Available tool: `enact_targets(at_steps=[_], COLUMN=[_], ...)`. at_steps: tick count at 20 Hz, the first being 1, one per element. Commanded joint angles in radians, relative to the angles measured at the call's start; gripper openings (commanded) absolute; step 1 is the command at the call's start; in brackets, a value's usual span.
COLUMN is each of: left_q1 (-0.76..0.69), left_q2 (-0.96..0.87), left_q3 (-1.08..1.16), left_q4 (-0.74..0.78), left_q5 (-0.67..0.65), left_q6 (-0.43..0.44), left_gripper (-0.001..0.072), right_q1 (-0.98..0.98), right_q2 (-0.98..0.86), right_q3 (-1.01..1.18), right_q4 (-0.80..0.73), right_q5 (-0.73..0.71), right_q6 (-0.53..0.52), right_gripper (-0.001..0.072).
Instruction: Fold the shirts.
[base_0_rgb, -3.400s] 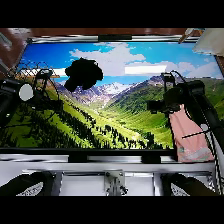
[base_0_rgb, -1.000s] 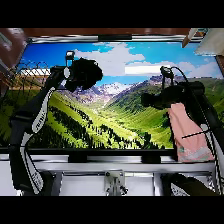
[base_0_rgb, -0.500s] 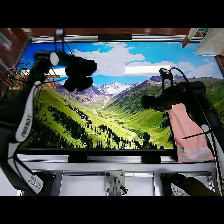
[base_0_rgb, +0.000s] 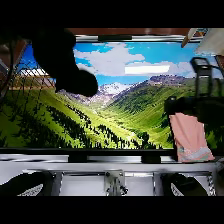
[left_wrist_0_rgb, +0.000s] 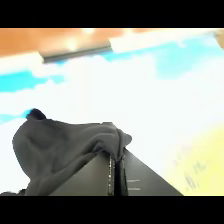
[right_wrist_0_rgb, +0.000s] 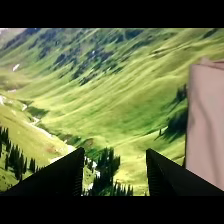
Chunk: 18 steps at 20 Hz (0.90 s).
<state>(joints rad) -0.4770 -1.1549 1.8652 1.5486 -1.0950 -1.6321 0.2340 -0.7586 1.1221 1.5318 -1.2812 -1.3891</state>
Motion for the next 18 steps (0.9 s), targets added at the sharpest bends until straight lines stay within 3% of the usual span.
enact_targets(at_steps=[1, 4, 5, 7, 8, 10, 13, 15, 18], left_q1=[-0.187, -0.396, -0.453, -0.52, -0.517, -0.46, -0.245, -0.052, 0.276], left_q2=[0.111, 0.089, 0.071, 0.016, -0.013, -0.024, 0.018, 0.055, 0.073], left_q3=[-0.195, -0.431, -0.503, -0.589, -0.59, -0.579, -0.568, -0.585, -0.671], left_q4=[-0.005, -0.005, -0.005, -0.005, -0.002, 0.047, 0.084, 0.053, -0.145], left_q5=[-0.082, 0.07, 0.14, 0.203, 0.163, 0.036, -0.183, -0.219, -0.217], left_q6=[-0.121, -0.261, -0.297, -0.373, -0.388, -0.364, -0.256, -0.185, -0.063], left_gripper=[0.0027, 0.0031, 0.0113, 0.072, 0.072, 0.072, 0.0719, 0.0717, 0.0712], right_q1=[0.0, 0.0, 0.0, 0.0, 0.0, 0.0, -0.007, -0.046, -0.152], right_q2=[0.171, 0.222, 0.221, 0.203, 0.187, 0.137, 0.031, -0.041, -0.128], right_q3=[0.001, 0.001, 0.001, 0.0, 0.0, 0.0, -0.004, -0.024, -0.096], right_q4=[-0.076, -0.069, -0.064, -0.048, -0.043, -0.041, -0.013, 0.085, 0.276], right_q5=[-0.01, -0.016, -0.027, -0.058, -0.079, -0.122, -0.177, -0.182, -0.179], right_q6=[0.06, 0.101, 0.103, 0.097, 0.081, 0.055, -0.014, -0.074, -0.156], right_gripper=[0.0505, 0.0505, 0.0505, 0.0506, 0.0508, 0.0666, 0.0666, 0.0665, 0.0665])
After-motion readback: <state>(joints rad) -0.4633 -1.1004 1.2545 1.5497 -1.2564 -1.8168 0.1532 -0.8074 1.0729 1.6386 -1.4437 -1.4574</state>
